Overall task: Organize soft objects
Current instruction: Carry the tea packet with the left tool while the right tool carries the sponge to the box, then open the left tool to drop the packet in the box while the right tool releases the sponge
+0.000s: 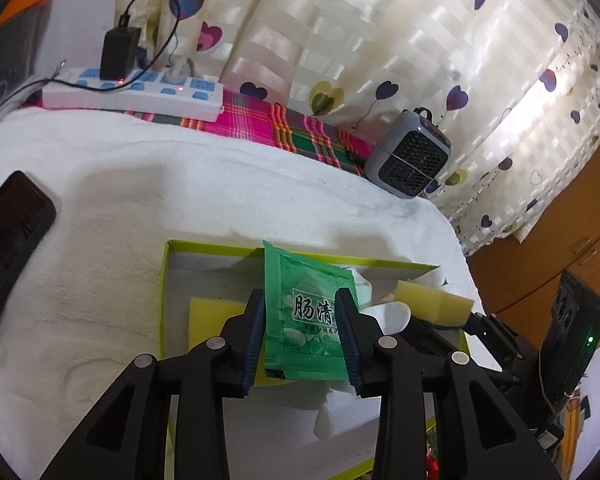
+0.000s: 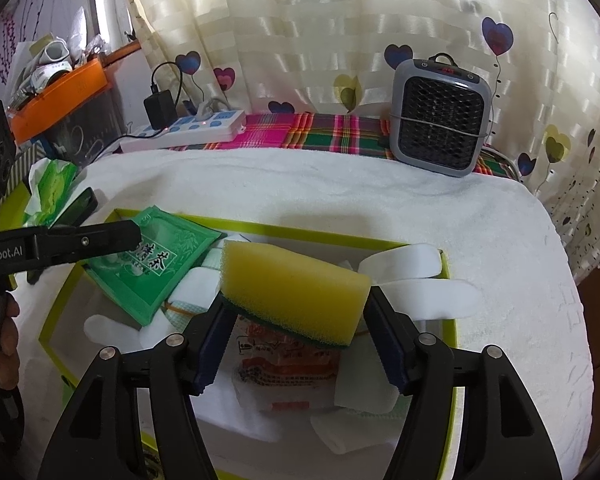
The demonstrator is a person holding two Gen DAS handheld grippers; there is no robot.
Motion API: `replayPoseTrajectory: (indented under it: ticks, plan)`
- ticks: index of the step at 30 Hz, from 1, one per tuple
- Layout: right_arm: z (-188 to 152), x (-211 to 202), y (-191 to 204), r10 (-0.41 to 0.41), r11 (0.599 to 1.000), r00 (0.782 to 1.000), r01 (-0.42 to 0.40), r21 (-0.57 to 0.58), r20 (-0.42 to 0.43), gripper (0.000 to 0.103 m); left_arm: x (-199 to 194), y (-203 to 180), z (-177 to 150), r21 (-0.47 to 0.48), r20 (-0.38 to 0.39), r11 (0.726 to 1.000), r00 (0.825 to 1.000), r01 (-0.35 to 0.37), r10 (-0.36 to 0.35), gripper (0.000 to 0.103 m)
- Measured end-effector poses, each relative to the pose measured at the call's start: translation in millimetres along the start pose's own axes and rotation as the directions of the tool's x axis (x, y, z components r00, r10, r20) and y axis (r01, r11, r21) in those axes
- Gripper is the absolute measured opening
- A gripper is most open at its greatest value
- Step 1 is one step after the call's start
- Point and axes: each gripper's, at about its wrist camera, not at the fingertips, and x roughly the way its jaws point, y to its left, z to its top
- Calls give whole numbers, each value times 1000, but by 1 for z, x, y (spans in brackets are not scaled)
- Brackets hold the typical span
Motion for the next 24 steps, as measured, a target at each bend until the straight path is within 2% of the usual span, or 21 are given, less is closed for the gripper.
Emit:
replayPoseTrajectory:
  ticks: [13,16,18,21,24]
  plan:
    - [0,-13,-2,36,999,998,-37,30,51,67,-8,-10,-8,62,16,997,999,-44,43,36]
    - [-1,-16,-2,38,999,998,-40,33,58,67,-11,-11,-11,79,25,994,997,-72,70,36]
    - [-1,-19,-3,42,998,997,-45,40,64,67,-15,-17,-14,120,50,985,992,-122,117,41]
    - [-2,-22,-3,43,998,997,-46,47,66,68,-17,-20,-17,130,48,985,993,-113,107,42]
    - [-3,-23,-3,40,998,997,-44,54,67,68,-23,-26,-21,160,72,975,987,-155,145,43]
